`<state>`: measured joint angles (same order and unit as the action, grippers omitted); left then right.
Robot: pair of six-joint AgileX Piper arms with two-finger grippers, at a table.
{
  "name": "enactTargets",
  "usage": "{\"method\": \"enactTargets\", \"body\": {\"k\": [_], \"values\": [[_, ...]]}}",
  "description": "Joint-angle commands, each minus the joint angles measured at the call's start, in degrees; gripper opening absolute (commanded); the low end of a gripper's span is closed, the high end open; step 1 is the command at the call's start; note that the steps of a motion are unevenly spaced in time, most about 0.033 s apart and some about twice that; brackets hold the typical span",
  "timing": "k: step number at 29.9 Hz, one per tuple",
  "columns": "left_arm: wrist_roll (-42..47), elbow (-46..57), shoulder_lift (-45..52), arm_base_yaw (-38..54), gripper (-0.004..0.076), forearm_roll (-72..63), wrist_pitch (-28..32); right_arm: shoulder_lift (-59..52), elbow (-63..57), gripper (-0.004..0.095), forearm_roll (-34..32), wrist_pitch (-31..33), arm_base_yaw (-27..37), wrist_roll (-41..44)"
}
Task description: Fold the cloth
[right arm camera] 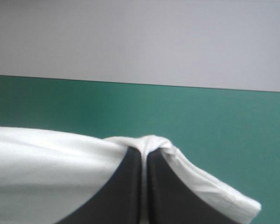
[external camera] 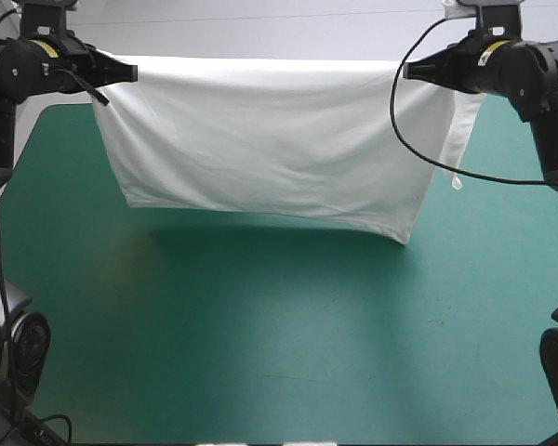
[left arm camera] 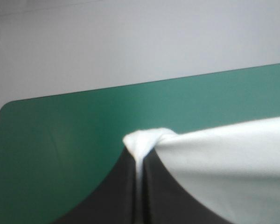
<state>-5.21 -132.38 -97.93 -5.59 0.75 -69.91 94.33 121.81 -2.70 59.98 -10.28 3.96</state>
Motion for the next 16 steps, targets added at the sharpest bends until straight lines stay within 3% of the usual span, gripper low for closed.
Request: {"method": "enactTargets", "body": {"k": [1,6,12,16], "values": [[0.01,-2.31,2.86,-0.13,-0.0009,1.46,4.76,-2.86,4.85,-0.0019,3.71,-2.76,0.28,-4.64],[-2.81,-2.18,1.2,-0.13,-0.0009,0.39,11.3,-1.61,5.28,-0.0019,6.53,-9.25,0.28,-5.61],[-2.81,-2.18,-2.78,-0.13,-0.0009,0.53,25.54,3.58,6.25,-0.0019,5.69,-24.46,0.28,-5.61],[-2.81,-2.28,-5.25,-0.03,-0.0009,1.48,31.45,7.31,10.26,-0.0019,5.6,-30.62,0.28,-5.61]]}}
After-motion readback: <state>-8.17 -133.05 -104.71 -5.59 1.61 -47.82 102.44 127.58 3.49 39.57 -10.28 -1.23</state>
